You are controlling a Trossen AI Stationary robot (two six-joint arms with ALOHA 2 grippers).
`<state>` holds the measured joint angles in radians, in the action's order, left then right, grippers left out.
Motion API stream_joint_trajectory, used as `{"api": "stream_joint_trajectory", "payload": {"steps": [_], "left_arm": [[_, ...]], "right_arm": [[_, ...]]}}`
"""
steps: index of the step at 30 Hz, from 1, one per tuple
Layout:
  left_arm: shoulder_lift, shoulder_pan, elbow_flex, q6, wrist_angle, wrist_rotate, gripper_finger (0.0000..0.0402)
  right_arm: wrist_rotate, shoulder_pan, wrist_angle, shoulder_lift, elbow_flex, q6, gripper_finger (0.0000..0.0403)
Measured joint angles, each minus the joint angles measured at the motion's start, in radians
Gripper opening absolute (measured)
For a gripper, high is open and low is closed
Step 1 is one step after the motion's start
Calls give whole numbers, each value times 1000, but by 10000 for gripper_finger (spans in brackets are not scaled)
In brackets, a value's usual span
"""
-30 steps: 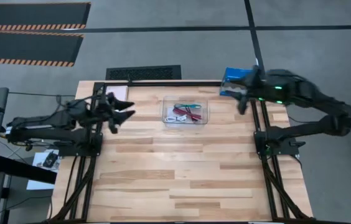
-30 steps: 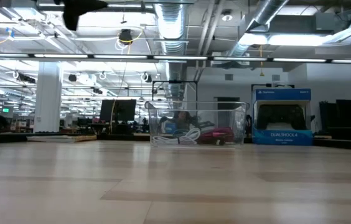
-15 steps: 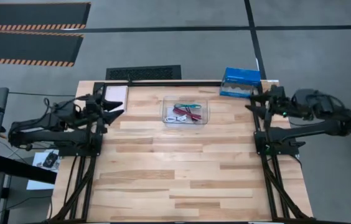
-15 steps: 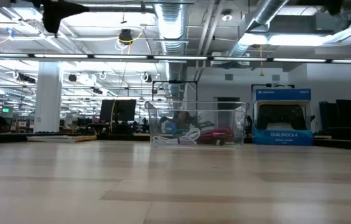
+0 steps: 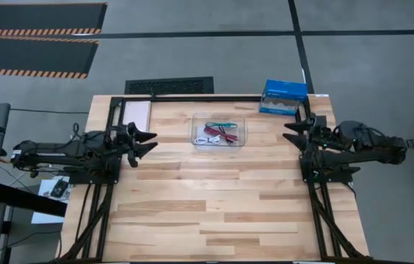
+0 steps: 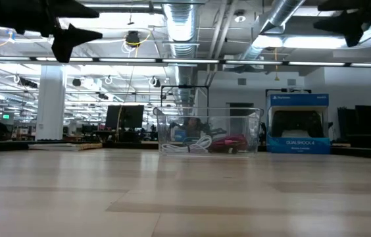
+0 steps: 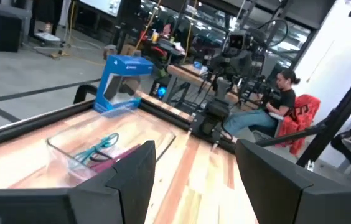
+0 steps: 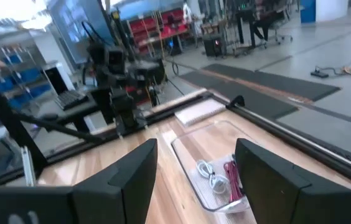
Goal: Pick and place USB-C Cables
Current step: Return to Home Position
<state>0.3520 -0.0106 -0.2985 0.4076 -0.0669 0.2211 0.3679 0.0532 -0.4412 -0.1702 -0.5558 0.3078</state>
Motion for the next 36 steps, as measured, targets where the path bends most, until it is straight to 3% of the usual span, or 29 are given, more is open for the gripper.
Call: {"api": "stream_joint_trajectory", "payload": {"steps": [11,18,25,33,36], "left_arm": [[-167,18,1,2,157,22,210],[-296,18,29,-3,261,49,210],[-347,18,134,-2,231,-23,210],[-351,18,280,72,9,-166,210],[-348,19,287,87,18,-195,210]], "right_arm": [[0,0,10,168,63,6,240],[1,0,34,152,136,18,240],[0,0,93,167,203,24,240],[-2,0,155,168,259,35,240],[-2,0,206,168,297,35,240]]}}
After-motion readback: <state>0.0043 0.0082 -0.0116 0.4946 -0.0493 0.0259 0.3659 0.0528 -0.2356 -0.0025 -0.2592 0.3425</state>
